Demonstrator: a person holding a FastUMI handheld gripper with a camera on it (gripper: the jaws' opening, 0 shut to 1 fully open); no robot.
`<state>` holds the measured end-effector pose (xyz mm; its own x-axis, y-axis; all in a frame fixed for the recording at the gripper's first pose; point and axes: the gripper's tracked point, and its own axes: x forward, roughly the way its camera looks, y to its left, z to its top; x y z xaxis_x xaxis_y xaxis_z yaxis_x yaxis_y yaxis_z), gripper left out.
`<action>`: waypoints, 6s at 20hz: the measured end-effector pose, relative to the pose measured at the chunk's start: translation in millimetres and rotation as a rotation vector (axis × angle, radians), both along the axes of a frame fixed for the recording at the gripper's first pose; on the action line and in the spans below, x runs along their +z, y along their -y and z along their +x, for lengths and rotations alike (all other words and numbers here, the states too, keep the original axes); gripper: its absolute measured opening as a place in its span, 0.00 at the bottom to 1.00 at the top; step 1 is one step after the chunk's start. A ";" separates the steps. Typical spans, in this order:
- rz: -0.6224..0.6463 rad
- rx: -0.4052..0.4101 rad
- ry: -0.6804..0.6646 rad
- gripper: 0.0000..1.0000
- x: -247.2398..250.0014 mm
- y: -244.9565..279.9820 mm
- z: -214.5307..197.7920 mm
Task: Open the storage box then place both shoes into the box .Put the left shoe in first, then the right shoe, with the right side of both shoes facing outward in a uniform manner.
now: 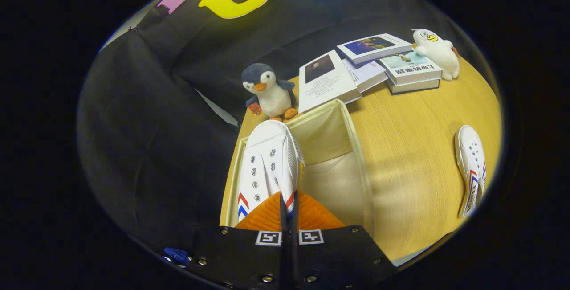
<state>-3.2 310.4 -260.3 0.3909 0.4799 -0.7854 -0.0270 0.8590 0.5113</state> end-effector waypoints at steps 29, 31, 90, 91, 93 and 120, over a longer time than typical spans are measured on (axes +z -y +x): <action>-0.239 -0.009 0.345 1.00 60.4 191.8 18.6; -0.259 -0.034 0.343 1.00 57.4 220.2 17.9; -0.220 -0.185 -0.060 0.00 -65.9 344.8 -18.6; -0.206 -0.190 -0.053 0.00 -58.8 340.6 -16.3; -0.182 -0.189 -0.035 0.00 -41.2 328.7 -12.5; -0.020 -0.029 0.040 0.00 47.3 70.1 10.4</action>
<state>7.2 240.3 -213.0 0.4361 0.4520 -0.7781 -0.0222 0.8698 0.4929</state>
